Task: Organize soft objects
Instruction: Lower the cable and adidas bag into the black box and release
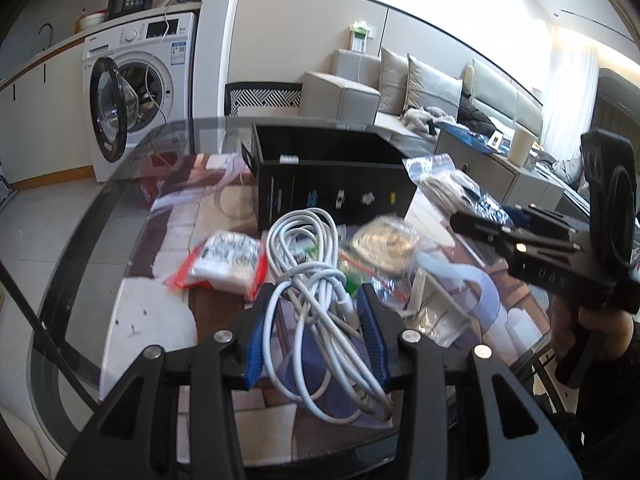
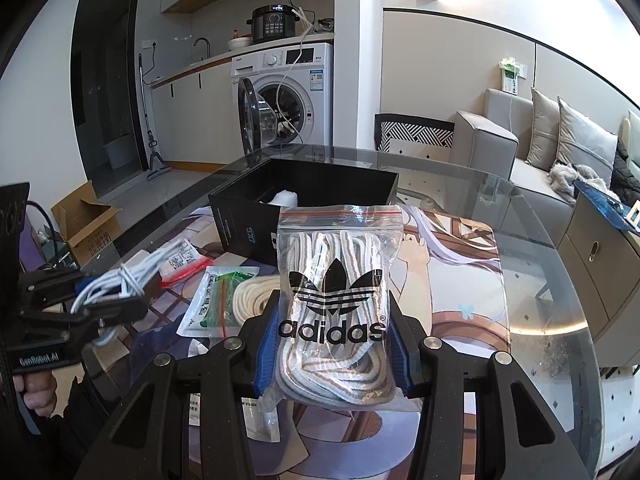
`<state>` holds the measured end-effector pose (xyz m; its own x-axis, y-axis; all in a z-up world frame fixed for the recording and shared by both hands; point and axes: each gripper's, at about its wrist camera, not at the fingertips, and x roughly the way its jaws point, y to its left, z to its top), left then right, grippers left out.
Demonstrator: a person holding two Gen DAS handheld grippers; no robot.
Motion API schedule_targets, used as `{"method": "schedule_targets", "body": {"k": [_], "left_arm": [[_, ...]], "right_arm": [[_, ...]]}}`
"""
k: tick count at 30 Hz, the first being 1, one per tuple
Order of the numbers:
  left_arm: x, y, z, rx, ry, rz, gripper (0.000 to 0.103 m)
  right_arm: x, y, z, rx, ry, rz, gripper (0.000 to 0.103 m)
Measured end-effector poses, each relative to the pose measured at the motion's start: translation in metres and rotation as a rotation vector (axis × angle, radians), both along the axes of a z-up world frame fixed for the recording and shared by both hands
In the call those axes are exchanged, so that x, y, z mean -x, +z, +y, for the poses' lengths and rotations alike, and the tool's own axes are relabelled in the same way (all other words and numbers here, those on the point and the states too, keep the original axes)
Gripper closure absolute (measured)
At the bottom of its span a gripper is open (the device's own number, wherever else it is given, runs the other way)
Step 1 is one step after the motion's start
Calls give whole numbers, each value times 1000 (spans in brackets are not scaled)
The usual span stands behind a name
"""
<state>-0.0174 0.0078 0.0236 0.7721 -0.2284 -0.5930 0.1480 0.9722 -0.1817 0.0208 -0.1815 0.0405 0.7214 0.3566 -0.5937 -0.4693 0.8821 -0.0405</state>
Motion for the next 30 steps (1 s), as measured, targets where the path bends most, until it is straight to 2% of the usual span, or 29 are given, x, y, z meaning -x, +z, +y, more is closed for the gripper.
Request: {"method": "schedule_targets", "body": {"k": [11, 30], "left_arm": [[-21, 27, 7, 22, 18, -78, 63], [-107, 45, -2, 58, 4, -101, 63]], "right_arm": [[-6, 15, 8, -48, 29, -17, 57], [-62, 24, 33, -91, -3, 18, 57]]}}
